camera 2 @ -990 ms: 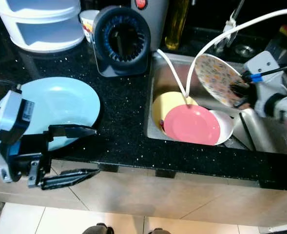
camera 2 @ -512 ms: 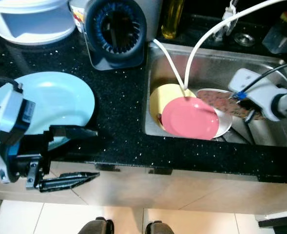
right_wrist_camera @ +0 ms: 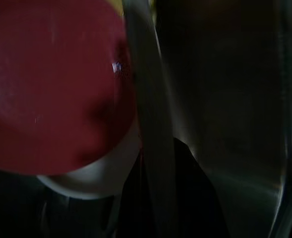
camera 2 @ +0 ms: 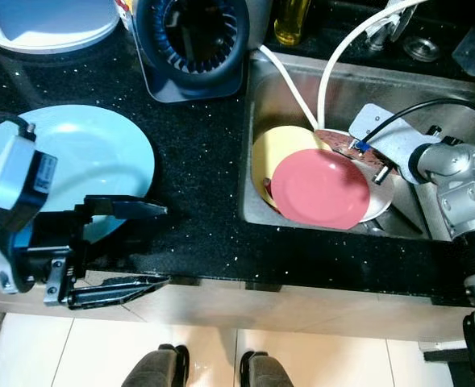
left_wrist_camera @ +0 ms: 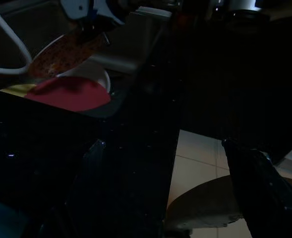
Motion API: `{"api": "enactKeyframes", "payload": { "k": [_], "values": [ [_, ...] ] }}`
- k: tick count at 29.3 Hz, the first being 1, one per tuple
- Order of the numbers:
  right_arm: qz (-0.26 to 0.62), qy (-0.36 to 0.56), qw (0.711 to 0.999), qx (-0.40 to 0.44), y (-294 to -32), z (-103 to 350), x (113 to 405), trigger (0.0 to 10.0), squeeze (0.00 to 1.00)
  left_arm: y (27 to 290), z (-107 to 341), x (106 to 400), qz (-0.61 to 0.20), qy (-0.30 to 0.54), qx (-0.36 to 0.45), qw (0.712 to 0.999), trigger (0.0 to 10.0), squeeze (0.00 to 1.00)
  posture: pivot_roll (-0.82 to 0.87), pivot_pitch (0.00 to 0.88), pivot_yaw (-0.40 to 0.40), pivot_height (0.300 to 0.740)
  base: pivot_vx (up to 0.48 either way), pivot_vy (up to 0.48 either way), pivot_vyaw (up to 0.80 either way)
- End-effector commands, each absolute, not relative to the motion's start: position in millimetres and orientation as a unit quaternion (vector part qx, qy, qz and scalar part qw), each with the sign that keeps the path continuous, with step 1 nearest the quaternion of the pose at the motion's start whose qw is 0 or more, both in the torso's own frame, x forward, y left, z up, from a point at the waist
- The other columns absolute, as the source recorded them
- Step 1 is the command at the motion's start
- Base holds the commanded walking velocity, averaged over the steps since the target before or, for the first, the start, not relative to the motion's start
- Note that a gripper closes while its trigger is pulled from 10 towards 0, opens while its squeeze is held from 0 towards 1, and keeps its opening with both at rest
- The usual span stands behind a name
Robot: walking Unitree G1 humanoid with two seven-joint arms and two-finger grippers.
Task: Kitchen organization
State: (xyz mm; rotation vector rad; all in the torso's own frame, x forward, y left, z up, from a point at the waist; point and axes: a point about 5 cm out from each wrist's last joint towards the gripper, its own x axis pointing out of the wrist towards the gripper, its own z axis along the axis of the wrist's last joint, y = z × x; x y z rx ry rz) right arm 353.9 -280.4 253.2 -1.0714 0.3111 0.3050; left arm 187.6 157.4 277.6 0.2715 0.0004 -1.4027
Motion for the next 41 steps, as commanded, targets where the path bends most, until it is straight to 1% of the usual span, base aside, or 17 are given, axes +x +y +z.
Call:
{"api": "enactKeyframes", "payload": {
  "k": [1, 5, 12, 13, 14, 15, 16, 17, 29, 30, 31, 32, 33, 34, 35, 39, 41],
  "values": [
    [0.147, 0.165, 0.822, -0.525, -284.5, 243.6, 350.9, 10.0, 0.00, 152.8, 275.9, 183.1, -0.657, 0.011, 0.127, 0.743, 10.0, 0.00, 0.06, 0.258, -0.098, 0.740, 0.000, 0.000, 0.00],
    [0.149, 0.169, 0.804, -0.550, -282.6, 234.7, 351.9, 10.0, 0.00, 151.3, 275.3, 183.0, -0.658, 0.013, 0.124, 0.742, 10.0, 0.00, 0.05, 0.265, -0.099, 0.740, 0.000, 0.000, 0.00],
    [0.158, 0.155, 0.797, -0.562, -273.5, 229.7, 354.4, 10.0, 0.00, 149.9, 275.8, 182.4, -0.660, 0.013, 0.120, 0.742, 10.0, 0.00, 0.06, 0.266, -0.099, 0.740, 0.000, 0.000, 0.00],
    [0.165, 0.154, 0.797, -0.560, -270.7, 228.0, 354.6, 10.0, 0.02, 149.7, 275.3, 182.2, -0.660, 0.014, 0.120, 0.742, 10.0, 0.00, 0.06, 0.266, -0.100, 0.740, 0.000, 0.000, 0.00],
    [0.167, 0.153, 0.797, -0.559, -270.1, 227.6, 354.6, 10.0, 0.30, 149.7, 275.1, 182.2, -0.660, 0.014, 0.120, 0.742, 10.0, 0.00, 0.06, 0.266, -0.100, 0.740, 0.000, 0.000, 0.00],
    [0.175, 0.154, 0.798, -0.555, -268.4, 226.7, 354.0, 10.0, 0.87, 149.7, 275.2, 182.0, -0.660, 0.014, 0.120, 0.742, 10.0, 0.00, 0.06, 0.266, -0.100, 0.740, 0.000, 0.000, 0.00],
    [0.175, 0.154, 0.798, -0.555, -268.4, 226.7, 354.0, 10.0, 0.87, 149.7, 275.2, 182.0, -0.660, 0.014, 0.120, 0.742, 10.0, 0.00, 0.06, 0.266, -0.100, 0.740, 0.000, 0.000, 0.00],
    [0.192, 0.154, 0.801, -0.545, -265.3, 224.9, 352.0, 10.0, 1.00, 149.8, 275.3, 181.9, -0.660, 0.014, 0.119, 0.742, 10.0, 0.00, 0.06, 0.265, -0.099, 0.740, 0.000, 0.000, 0.00],
    [0.292, 0.100, 0.829, -0.467, -254.2, 250.8, 338.1, 10.0, 1.00, 151.1, 276.8, 184.1, -0.659, 0.011, 0.122, 0.742, 10.0, 0.00, 0.07, 0.241, -0.093, 0.740, 0.000, 0.000, 0.00],
    [0.310, 0.086, 0.833, -0.450, -252.7, 256.6, 334.7, 10.0, 0.82, 151.1, 276.9, 184.3, -0.659, 0.011, 0.123, 0.742, 10.0, 0.00, 0.07, 0.237, -0.092, 0.740, 0.000, 0.000, 0.00],
    [0.322, 0.077, 0.835, -0.439, -251.5, 260.6, 332.4, 10.0, 0.82, 151.2, 276.9, 184.6, -0.659, 0.011, 0.123, 0.742, 10.0, 0.00, 0.07, 0.235, -0.092, 0.740, 0.000, 0.000, 0.00],
    [0.335, 0.068, 0.837, -0.428, -250.5, 264.0, 329.7, 10.0, 0.69, 151.3, 277.0, 184.9, -0.658, 0.010, 0.124, 0.743, 10.0, 0.00, 0.07, 0.235, -0.092, 0.740, 0.000, 0.000, 0.00],
    [0.356, 0.062, 0.839, -0.407, -249.5, 267.4, 325.3, 10.0, 0.30, 151.3, 276.9, 185.4, -0.657, 0.010, 0.125, 0.743, 10.0, 0.00, 0.07, 0.223, -0.090, 0.740, 0.000, 0.000, 0.00],
    [0.370, 0.059, 0.840, -0.393, -248.8, 269.4, 322.3, 10.0, 0.30, 151.3, 276.8, 185.8, -0.657, 0.009, 0.125, 0.743, 10.0, 0.00, 0.07, 0.223, -0.090, 0.740, 0.000, 0.000, 0.00],
    [0.387, 0.056, 0.838, -0.381, -248.5, 271.3, 318.4, 10.0, 0.00, 151.4, 276.6, 186.4, -0.657, 0.009, 0.126, 0.743, 10.0, 0.00, 0.07, 0.214, -0.089, 0.740, 0.000, 0.000, 0.00],
    [0.430, 0.050, 0.830, -0.352, -248.6, 274.4, 307.3, 10.0, 0.00, 151.6, 276.1, 187.5, -0.657, 0.008, 0.127, 0.743, 10.0, 0.00, 0.08, 0.202, -0.088, 0.740, 0.000, 0.000, 0.00],
    [0.456, 0.021, 0.831, -0.318, -244.6, 281.0, 300.6, 10.0, 0.00, 151.5, 275.2, 188.6, -0.656, 0.007, 0.127, 0.744, 10.0, 0.00, 0.08, 0.190, -0.084, 0.740, 0.000, 0.000, 0.00]
  ]
}}
